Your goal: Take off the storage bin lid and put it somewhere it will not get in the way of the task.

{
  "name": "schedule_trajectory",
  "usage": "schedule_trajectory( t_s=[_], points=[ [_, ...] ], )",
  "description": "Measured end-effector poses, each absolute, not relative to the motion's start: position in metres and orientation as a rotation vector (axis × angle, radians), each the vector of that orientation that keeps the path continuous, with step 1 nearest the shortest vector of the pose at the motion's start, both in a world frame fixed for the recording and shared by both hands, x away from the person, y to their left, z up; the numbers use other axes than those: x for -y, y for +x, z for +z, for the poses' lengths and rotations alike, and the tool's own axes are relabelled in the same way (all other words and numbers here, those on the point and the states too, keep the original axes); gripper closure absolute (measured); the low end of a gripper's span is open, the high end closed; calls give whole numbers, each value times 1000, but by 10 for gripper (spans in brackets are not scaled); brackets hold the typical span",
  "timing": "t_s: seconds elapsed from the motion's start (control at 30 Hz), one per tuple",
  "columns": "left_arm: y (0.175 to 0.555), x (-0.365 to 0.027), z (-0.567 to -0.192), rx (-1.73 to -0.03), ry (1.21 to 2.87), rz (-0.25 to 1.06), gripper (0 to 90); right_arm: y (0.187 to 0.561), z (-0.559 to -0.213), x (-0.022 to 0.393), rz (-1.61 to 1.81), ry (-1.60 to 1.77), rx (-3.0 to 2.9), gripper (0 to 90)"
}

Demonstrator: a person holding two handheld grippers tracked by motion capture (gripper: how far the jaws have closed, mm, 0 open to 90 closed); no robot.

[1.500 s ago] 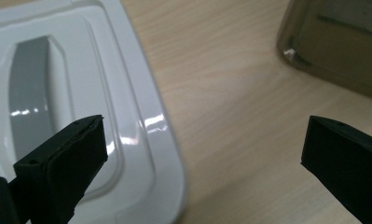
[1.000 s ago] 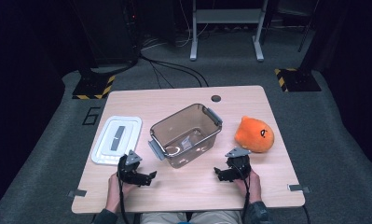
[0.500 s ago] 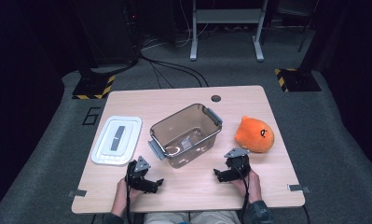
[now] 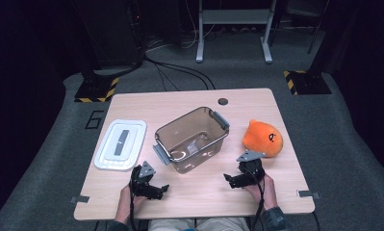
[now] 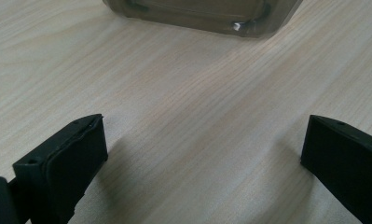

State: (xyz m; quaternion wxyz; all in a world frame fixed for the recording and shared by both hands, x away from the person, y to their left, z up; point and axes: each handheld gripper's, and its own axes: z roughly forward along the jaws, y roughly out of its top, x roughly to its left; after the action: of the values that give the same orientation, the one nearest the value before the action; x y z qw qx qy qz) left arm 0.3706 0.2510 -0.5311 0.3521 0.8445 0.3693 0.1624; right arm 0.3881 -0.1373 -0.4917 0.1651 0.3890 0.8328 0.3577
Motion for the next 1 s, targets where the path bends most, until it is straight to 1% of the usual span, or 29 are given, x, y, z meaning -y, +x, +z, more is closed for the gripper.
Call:
schedule_trajectory(
  t_s=[0.43, 1.0],
  points=[
    [372, -251, -531, -961, 2184, 417, 0, 394, -452, 149, 1017, 1046, -2350, 32],
    [372, -251, -531, -968, 2187, 420, 0, 426, -407, 166, 967, 994, -2325, 5]
  ],
)
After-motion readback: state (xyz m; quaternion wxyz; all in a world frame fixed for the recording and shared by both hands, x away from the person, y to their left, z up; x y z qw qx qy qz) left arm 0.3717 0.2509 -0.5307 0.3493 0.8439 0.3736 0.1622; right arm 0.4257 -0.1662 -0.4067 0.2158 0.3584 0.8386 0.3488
